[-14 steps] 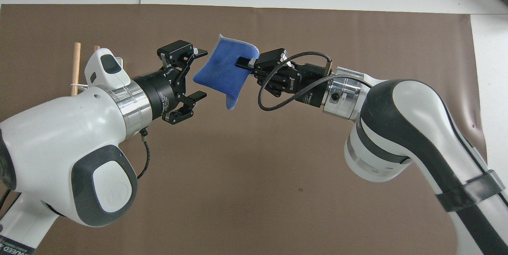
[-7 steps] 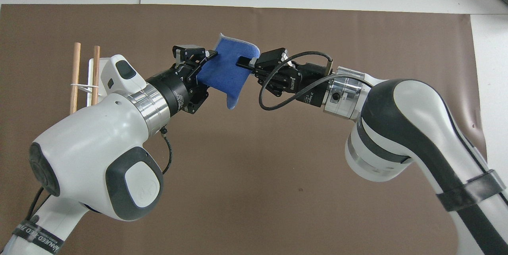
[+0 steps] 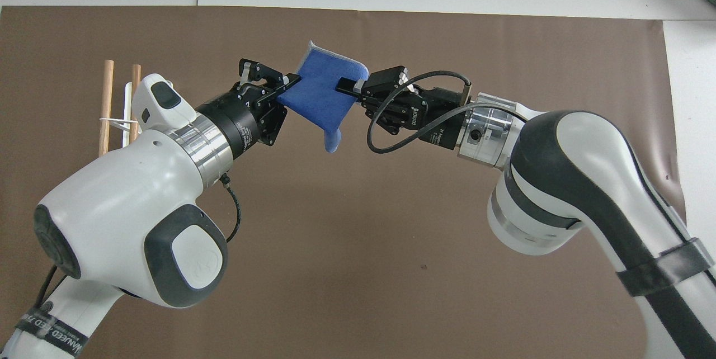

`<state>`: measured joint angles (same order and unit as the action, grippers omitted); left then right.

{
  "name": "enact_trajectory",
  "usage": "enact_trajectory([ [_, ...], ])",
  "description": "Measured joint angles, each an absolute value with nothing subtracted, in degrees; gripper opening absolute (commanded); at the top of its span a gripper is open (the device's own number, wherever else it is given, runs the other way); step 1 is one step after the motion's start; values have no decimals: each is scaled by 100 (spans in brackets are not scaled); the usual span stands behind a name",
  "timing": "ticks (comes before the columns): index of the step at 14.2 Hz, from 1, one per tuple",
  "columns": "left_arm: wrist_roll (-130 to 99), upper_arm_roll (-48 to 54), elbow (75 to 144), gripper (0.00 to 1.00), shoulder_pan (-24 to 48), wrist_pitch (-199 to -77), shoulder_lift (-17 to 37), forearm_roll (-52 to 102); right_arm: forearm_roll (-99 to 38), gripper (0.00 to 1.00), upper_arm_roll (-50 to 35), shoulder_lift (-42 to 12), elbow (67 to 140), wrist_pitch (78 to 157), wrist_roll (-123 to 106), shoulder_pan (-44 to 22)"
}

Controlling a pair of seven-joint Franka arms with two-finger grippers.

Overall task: Right arm passes towel to left arm to hang
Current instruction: 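Carry the towel to the sticks with the left gripper while the right gripper withdraws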

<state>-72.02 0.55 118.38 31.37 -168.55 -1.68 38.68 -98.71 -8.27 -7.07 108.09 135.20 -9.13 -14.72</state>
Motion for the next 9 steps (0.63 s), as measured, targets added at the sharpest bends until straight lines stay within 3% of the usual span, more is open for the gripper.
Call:
enact_trajectory([
  [4, -7141, 29, 11836, 0, 3104, -16873, -157, 3868, -9798, 100, -833, -729, 10810, 13962, -933, -1528],
  [9, -7122, -17, 11855, 0, 2734, -16877, -97, 3868, -8041, 100, -789, -754, 10872, 14560, -949, -1450],
])
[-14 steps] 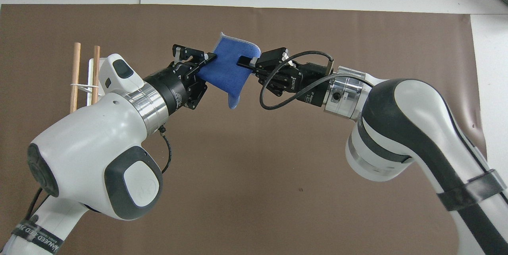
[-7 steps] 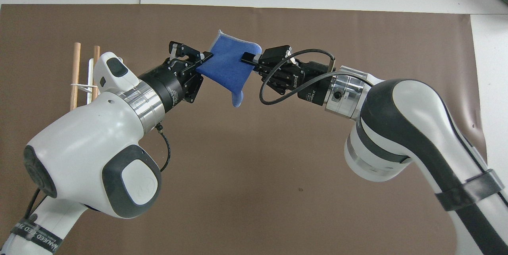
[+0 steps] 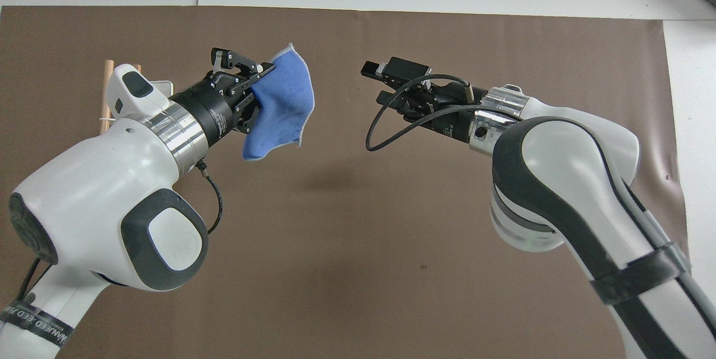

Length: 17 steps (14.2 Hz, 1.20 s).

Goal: Right arm passes towel to left arm to hang

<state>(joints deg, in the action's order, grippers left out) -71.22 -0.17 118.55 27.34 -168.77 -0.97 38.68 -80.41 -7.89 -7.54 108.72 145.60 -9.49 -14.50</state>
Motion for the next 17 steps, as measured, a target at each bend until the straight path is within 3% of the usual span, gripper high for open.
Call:
enact_trajectory([
  [3, -7117, -35, 11882, 0, 2302, -16878, -3, 3868, -6600, 100, -759, -787, 10971, 14789, -760, -1361],
  [7, -7117, -56, 11960, 0, 1639, -16879, 123, 3869, -3468, 100, -751, -783, 10959, 14635, 136, -853],
  [12, -7130, -62, 12345, 0, 927, -17076, 168, 3883, -158, 100, -733, -381, 10753, 13313, 1266, -539],
  [17, -7137, -65, 12677, 0, 192, -17114, 167, 3903, 193, 100, -717, 267, 10076, 11419, 1762, -353],
])
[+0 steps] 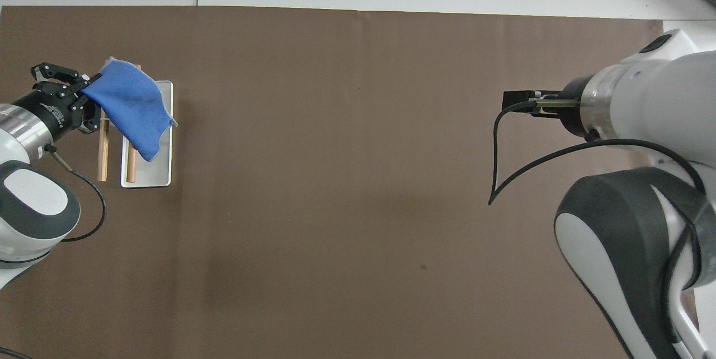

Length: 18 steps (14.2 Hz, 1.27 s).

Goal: Right arm passes towel to left arm to hang

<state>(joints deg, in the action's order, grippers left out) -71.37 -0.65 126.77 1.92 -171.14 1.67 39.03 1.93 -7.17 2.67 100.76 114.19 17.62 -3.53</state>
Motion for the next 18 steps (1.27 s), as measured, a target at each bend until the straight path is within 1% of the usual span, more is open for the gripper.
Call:
enact_trajectory([
  [2, -7143, -65, 12714, 0, -45, -17126, 167, 3910, 193, 100, -706, 387, 9730, 10795, 1766, -143],
  [4, -7148, -66, 12730, 0, -329, -17127, 167, 3916, 193, 100, -700, 397, 9350, 10201, 1766, 20],
  [7, -7156, -66, 12800, 0, -643, -17125, 176, 3918, 197, 100, -670, 384, 9078, 9491, 1601, 190],
  [8, -7191, -66, 12837, 3, -678, -17125, 198, 3921, 197, 100, -590, 374, 9054, 9338, 1358, 203],
  [9, -7241, -61, 12884, 23, -698, -17139, 227, 3923, 197, 100, -467, 363, 9038, 9268, 1074, 207],
  [10, -7288, -60, 12933, 53, -705, -17170, 252, 3926, 197, 100, -353, 345, 9039, 9237, 838, 218],
  [11, -7321, -59, 12984, 93, -705, -17197, 265, 3929, 188, 100, -299, 320, 9047, 9219, 731, 247],
  [12, -7340, -56, 13030, 100, -705, -17220, 270, 3930, 110, 100, -290, 293, 9082, 9215, 735, 270],
  [18, -7345, -72, 13059, 100, -753, -17250, 270, 3931, -78, 100, -287, 278, 9277, 9337, 955, 292],
])
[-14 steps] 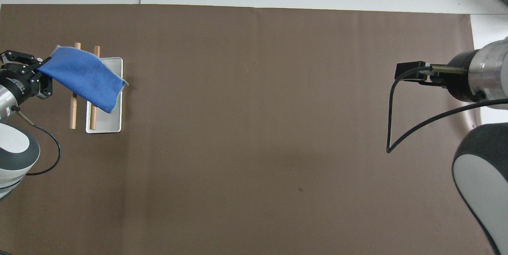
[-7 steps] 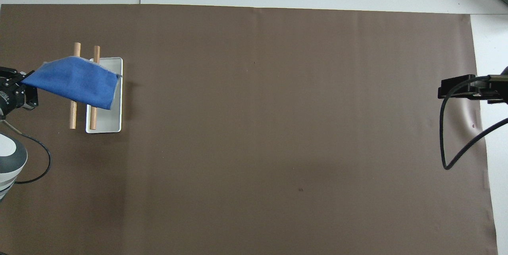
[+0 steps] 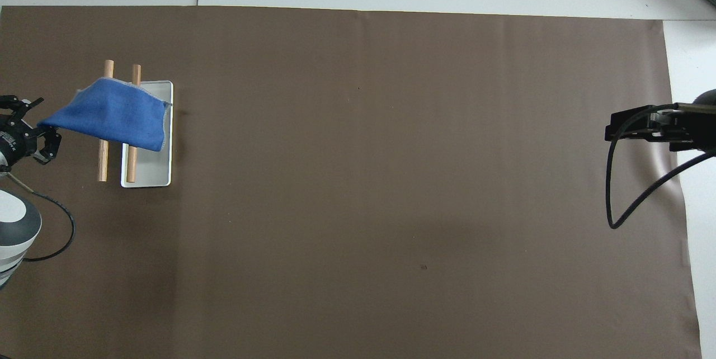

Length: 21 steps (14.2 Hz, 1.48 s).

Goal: Right arm passes towel to left arm to hang

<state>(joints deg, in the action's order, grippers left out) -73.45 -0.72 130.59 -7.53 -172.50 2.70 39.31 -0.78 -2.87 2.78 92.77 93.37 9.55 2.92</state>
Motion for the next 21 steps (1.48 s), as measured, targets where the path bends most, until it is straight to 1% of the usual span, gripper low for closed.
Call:
enact_trajectory([
  [7, -6211, -72, 13060, 100, -1240, -17250, 270, 3931, -79, 100, -280, 292, 9276, 9347, 955, 347],
  [12, -4088, -1, 13017, 100, -1211, -17250, 270, 3930, -73, 100, -275, 292, 9275, 9365, 955, 348],
  [18, -2466, 56, 12663, 100, -443, -17315, 140, 3925, -70, 100, -262, 292, 9272, 9369, 876, 340],
  [19, -2233, 59, 12641, 100, -325, -17318, 86, 3924, -69, 100, -198, 293, 9260, 9367, 872, 300],
  [21, -1797, 71, 12617, 100, -78, -17324, -58, 3922, -64, 100, 202, 292, 9237, 9355, 839, 5],
])
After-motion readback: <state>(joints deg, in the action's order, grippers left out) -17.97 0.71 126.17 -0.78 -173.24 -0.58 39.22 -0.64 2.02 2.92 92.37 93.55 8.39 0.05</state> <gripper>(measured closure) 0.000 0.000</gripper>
